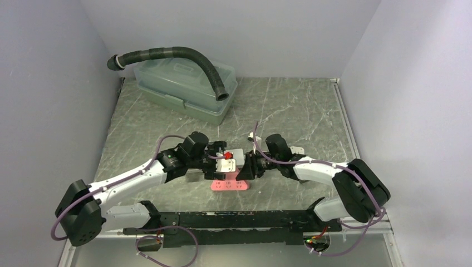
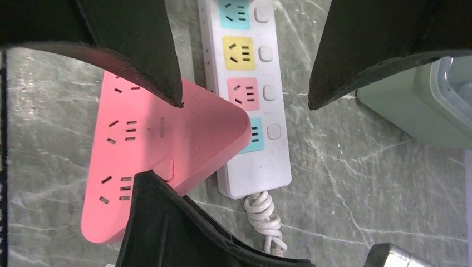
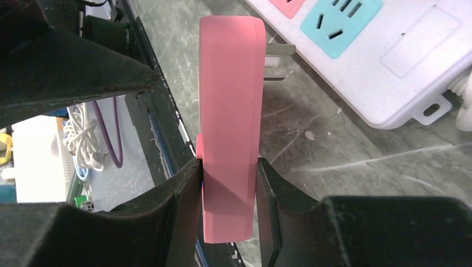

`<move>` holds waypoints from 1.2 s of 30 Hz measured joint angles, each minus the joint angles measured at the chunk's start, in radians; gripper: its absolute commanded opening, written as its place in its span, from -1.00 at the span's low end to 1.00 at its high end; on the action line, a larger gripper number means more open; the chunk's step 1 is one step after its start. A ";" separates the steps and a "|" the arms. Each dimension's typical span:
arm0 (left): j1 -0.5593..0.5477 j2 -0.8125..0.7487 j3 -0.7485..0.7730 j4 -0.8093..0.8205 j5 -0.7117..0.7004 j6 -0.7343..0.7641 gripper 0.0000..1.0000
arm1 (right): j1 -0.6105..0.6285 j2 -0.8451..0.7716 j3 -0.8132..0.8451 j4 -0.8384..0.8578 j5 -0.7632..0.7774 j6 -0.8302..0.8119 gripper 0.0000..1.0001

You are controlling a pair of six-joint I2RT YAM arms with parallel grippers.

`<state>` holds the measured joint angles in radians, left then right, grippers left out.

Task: Insert the plug
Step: Pick up the plug from the center of the board.

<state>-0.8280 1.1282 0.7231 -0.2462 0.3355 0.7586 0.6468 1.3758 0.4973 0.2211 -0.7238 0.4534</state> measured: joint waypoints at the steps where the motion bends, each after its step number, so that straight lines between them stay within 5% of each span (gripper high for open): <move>1: 0.000 0.012 0.000 0.011 -0.001 0.005 0.65 | -0.005 0.004 0.000 -0.001 -0.004 0.002 -1.00; 8: 0.008 0.126 0.001 0.097 -0.001 0.035 0.15 | -0.057 0.007 -0.017 0.014 -0.005 0.021 -1.00; 25: 0.027 0.258 0.114 0.127 0.061 0.080 -0.05 | -0.149 0.154 -0.018 0.106 -0.145 0.072 -1.00; 28: 0.027 0.285 0.114 0.125 0.078 0.092 -0.20 | -0.163 0.172 -0.018 0.118 -0.174 0.075 -1.00; 31: 0.027 0.311 0.117 0.105 0.095 0.104 -0.14 | -0.176 0.195 -0.018 0.133 -0.206 0.082 -1.00; 36: 0.036 0.309 0.142 0.042 0.116 0.134 0.32 | -0.189 0.208 -0.018 0.138 -0.236 0.092 -1.00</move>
<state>-0.7918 1.4372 0.8650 -0.2047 0.4519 0.8928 0.4576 1.5833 0.4793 0.3592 -0.9600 0.5457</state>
